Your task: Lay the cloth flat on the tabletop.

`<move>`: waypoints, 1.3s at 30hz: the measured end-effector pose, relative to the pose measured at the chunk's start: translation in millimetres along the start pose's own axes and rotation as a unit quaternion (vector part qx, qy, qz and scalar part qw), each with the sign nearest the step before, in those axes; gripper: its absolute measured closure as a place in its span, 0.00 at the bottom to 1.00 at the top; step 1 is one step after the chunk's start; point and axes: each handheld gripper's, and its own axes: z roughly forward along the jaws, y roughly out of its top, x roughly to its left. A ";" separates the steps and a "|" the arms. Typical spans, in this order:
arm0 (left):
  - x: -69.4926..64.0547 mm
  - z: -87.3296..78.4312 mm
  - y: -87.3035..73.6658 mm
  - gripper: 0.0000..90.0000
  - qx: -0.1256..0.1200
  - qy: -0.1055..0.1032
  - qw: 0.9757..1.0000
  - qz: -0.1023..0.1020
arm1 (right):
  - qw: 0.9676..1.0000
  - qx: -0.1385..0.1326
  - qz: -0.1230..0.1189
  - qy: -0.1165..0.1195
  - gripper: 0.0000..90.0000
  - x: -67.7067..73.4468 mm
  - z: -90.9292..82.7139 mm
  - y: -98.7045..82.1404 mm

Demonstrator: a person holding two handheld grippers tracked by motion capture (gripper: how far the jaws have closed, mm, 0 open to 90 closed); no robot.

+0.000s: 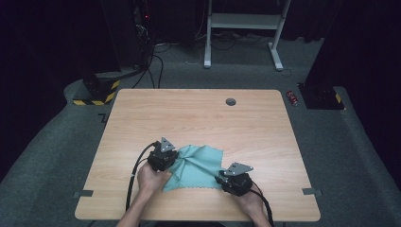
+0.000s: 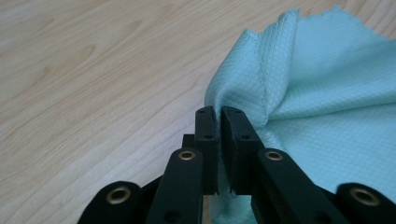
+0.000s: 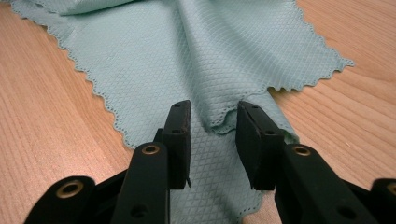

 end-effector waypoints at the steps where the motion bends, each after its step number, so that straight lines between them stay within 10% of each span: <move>1: 0.8 -0.5 -0.9 0.92 0.001 0.002 1.000 -0.002 | 1.000 0.000 0.000 0.000 0.73 0.0 0.0 0.0; 8: -8.7 -17.3 1.8 0.71 -0.044 0.008 0.999 0.021 | 1.000 0.000 0.000 0.000 0.73 0.1 0.0 0.0; 19: -21.5 5.2 4.6 0.69 -0.008 0.003 0.999 0.038 | 1.000 0.000 0.000 0.000 0.73 0.0 0.0 0.0; 27: -11.2 11.9 6.5 0.98 -0.011 -0.011 1.000 0.006 | 1.000 0.000 0.000 -0.001 0.74 0.2 0.0 0.0; 39: 14.3 2.3 22.6 0.99 -0.016 0.018 1.000 0.008 | 1.000 0.000 0.001 -0.001 0.74 0.2 0.0 0.1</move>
